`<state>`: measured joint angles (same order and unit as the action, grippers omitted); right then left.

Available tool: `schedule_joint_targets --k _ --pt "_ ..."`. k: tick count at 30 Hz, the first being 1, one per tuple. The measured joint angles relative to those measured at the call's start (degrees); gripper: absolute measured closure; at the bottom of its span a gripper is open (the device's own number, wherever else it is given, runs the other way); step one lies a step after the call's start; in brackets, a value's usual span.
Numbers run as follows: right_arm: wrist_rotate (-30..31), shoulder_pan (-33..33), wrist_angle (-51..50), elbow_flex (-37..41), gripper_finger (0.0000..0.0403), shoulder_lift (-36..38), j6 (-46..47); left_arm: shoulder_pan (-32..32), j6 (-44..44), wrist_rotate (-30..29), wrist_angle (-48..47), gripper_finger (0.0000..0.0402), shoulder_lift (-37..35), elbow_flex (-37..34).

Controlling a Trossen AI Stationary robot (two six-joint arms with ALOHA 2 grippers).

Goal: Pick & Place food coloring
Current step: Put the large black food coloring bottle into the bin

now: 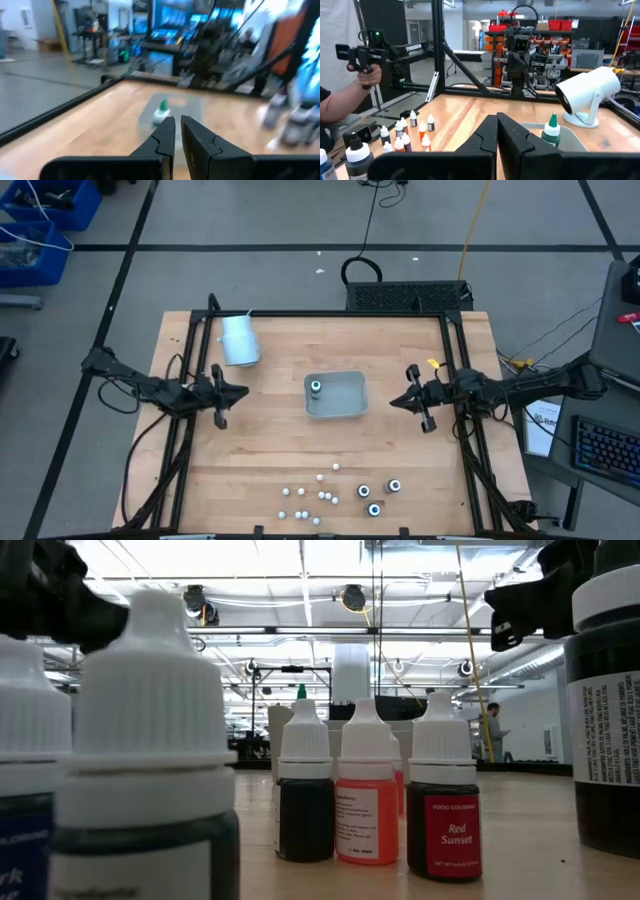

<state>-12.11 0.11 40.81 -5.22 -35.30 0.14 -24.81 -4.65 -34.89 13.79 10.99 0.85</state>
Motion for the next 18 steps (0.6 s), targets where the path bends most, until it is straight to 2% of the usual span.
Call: schedule_joint_targets --k 4,9,18 --pt "0.00 -0.03 1.07 0.47 0.0403 0.01 -1.09 -0.05 1.51 6.16 6.48 0.0362 5.82 2.04" --pt "-0.01 -0.03 0.86 0.47 0.0403 -0.01 -1.22 -0.01 1.54 5.54 11.22 0.0362 20.04 6.93" --pt "0.00 -0.03 -0.82 0.47 0.0403 -0.03 -1.44 -0.03 3.13 6.66 12.78 0.0362 50.76 28.73"
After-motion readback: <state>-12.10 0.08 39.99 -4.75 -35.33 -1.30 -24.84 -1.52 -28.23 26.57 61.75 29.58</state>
